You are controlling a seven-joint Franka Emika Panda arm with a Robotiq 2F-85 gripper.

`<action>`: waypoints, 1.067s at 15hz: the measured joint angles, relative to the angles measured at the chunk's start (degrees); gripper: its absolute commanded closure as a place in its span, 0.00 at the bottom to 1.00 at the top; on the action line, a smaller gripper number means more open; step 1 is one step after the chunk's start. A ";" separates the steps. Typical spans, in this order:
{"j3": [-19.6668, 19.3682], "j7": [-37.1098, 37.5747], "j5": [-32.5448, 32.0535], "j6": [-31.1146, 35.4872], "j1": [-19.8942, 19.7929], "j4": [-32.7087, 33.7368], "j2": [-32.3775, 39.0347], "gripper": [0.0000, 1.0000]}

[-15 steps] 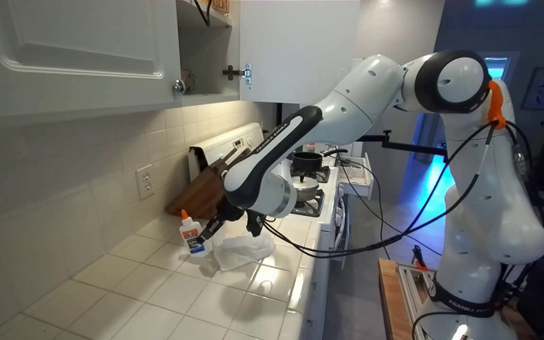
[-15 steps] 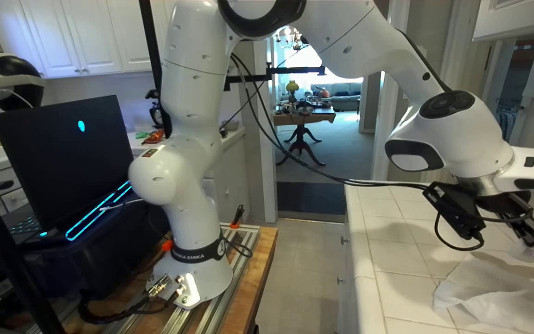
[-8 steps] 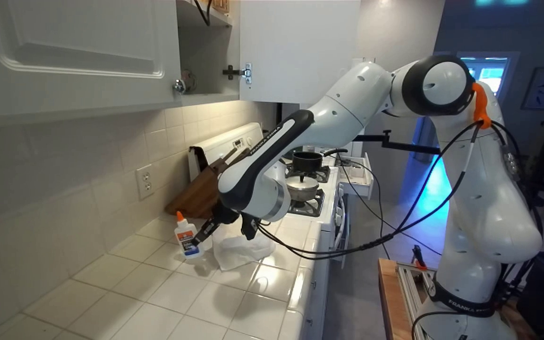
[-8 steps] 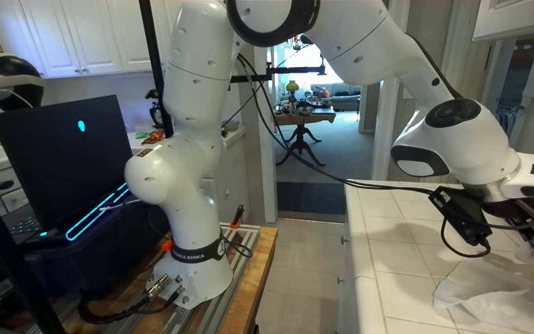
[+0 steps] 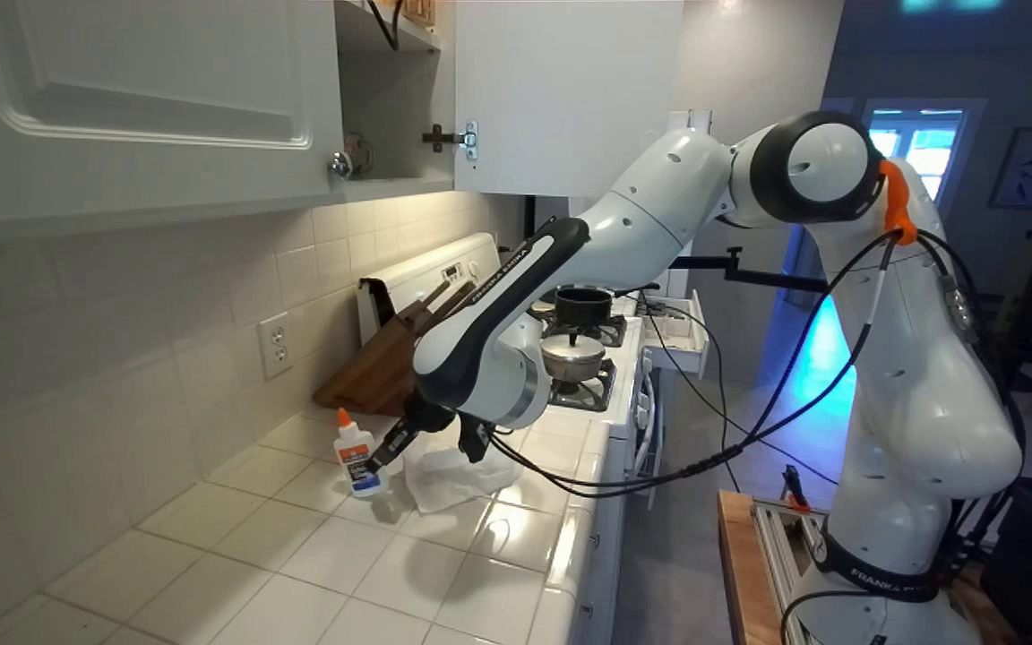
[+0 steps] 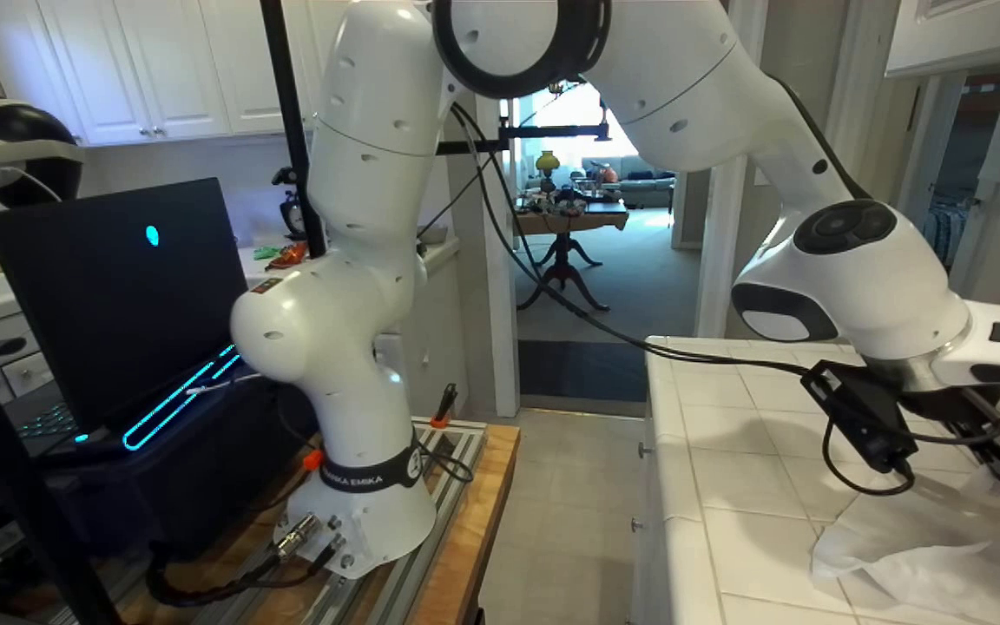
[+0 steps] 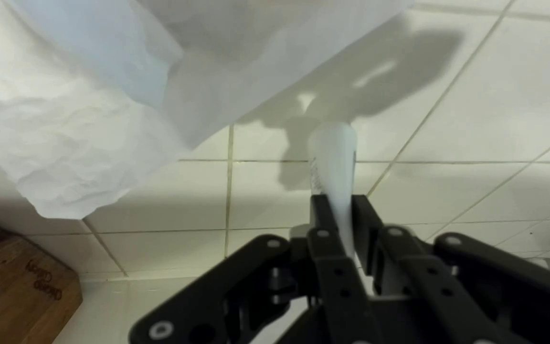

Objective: Pick up the bottle from the shelf and put it on the counter

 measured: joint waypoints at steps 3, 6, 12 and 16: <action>0.44 -0.84 0.00 0.09 -0.31 -0.03 0.27 0.39; 0.59 -1.26 0.00 0.09 -0.32 -0.16 0.71 0.19; 1.42 -1.45 0.00 1.29 -0.54 -0.33 0.74 0.00; 1.19 -1.31 0.09 2.80 0.27 -1.51 -0.79 0.00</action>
